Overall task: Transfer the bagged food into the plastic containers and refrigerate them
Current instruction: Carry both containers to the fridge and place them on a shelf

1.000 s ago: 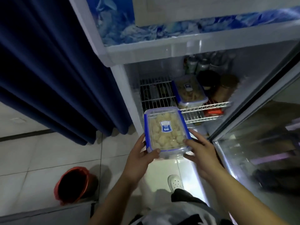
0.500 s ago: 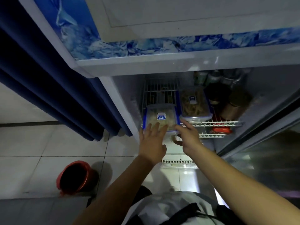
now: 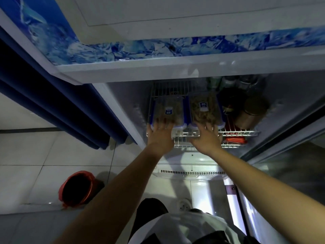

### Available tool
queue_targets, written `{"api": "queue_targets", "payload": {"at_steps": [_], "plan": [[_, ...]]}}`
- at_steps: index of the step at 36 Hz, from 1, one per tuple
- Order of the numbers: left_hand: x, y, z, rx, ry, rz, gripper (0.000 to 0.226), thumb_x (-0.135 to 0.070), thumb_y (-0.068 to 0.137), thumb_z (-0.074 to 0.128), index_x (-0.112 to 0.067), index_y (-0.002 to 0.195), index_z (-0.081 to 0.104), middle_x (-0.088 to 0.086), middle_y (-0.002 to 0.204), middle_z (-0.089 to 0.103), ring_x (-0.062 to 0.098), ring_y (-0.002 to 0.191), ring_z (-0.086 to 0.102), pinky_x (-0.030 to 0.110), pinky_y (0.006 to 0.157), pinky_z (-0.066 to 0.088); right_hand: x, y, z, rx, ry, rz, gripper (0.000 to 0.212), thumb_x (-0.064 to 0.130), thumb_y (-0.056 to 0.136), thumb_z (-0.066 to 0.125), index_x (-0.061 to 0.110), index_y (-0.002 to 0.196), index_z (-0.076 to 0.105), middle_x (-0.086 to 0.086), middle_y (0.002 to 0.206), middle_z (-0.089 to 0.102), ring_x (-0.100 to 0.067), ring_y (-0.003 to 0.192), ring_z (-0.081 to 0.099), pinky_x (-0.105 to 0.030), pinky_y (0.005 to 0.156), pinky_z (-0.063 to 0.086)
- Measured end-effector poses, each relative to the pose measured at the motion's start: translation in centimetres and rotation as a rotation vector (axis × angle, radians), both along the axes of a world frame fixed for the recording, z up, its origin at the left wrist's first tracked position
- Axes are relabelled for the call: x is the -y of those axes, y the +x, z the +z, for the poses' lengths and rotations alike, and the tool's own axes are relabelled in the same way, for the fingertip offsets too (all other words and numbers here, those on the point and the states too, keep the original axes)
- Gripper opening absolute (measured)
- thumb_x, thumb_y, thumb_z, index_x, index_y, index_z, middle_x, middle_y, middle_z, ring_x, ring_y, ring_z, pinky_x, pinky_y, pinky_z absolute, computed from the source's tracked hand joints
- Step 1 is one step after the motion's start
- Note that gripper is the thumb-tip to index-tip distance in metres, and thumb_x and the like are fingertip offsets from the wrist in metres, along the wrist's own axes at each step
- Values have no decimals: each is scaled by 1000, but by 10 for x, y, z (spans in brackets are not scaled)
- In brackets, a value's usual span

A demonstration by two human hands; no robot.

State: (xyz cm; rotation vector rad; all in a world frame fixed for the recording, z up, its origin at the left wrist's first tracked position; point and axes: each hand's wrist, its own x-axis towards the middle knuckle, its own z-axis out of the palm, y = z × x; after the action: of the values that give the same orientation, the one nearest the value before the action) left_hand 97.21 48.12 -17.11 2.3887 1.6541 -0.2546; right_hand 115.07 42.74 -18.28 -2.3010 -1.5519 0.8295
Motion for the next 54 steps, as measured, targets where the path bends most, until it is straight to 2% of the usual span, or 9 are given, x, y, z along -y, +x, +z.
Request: {"api": "queue_targets", "payload": {"at_steps": [3,6,13,18,30,35,39,46,54], "plan": [[-9,7,-3,-37,-33,18,94,-46,91,61,-33,158,-4,5,169,-4,35,154,-6,63,118,-4,-3,20,-8,174,-149,128,84,60,89,54,38,157,9,2,167,4,-33,152,-8,-62,118,-1],[-16,9,-6,-42,-44,26,97,-45,91,62,-32,158,-7,4,169,-4,38,153,-4,61,119,1,-2,30,-15,204,-184,196,91,58,89,56,39,157,0,5,167,-2,-31,152,-11,-63,117,-3],[-16,19,-18,-139,-72,40,99,-45,93,56,-24,157,-16,11,167,-14,44,151,-11,61,119,-5,0,25,-13,104,-200,153,95,50,87,63,39,157,1,6,167,-6,-29,151,-17,-62,118,11],[-16,18,-28,-181,-116,0,91,-47,97,51,-19,158,-12,17,165,-16,44,151,-11,59,122,2,-3,22,-10,79,-210,155,95,49,88,64,38,158,1,6,167,-7,-29,151,-18,-65,118,10],[0,-1,-32,-50,-61,-64,98,-30,90,61,-22,159,-8,15,166,-14,36,153,-11,50,125,0,0,21,-17,114,-201,160,100,43,86,67,39,157,-3,6,167,-10,-29,150,-20,-64,118,7],[3,-2,-31,-123,-58,-57,102,-36,91,59,-25,156,-20,11,165,-20,36,151,-19,56,119,-9,3,23,-17,200,-215,198,101,49,87,64,40,156,-10,5,167,-12,-29,150,-21,-63,118,-1],[6,-8,-26,-146,-95,-80,104,-60,91,54,-32,154,-23,6,164,-25,38,150,-21,58,118,-11,14,17,-15,259,-202,232,100,55,89,58,40,155,-15,5,165,-19,-28,149,-24,-63,117,-6],[33,-36,-10,114,-41,-139,89,-67,89,51,-41,157,0,-1,167,-18,35,152,-15,58,121,-6,64,-9,-12,205,-80,162,87,56,89,55,41,157,2,8,166,-12,-20,152,-17,-61,119,-5],[72,-84,24,305,-94,-282,89,-66,89,53,-43,158,1,-4,168,-11,28,153,-13,50,121,-8,132,-57,20,121,98,-99,80,55,88,57,48,154,12,8,167,-6,-21,153,-9,-58,117,6]]}}
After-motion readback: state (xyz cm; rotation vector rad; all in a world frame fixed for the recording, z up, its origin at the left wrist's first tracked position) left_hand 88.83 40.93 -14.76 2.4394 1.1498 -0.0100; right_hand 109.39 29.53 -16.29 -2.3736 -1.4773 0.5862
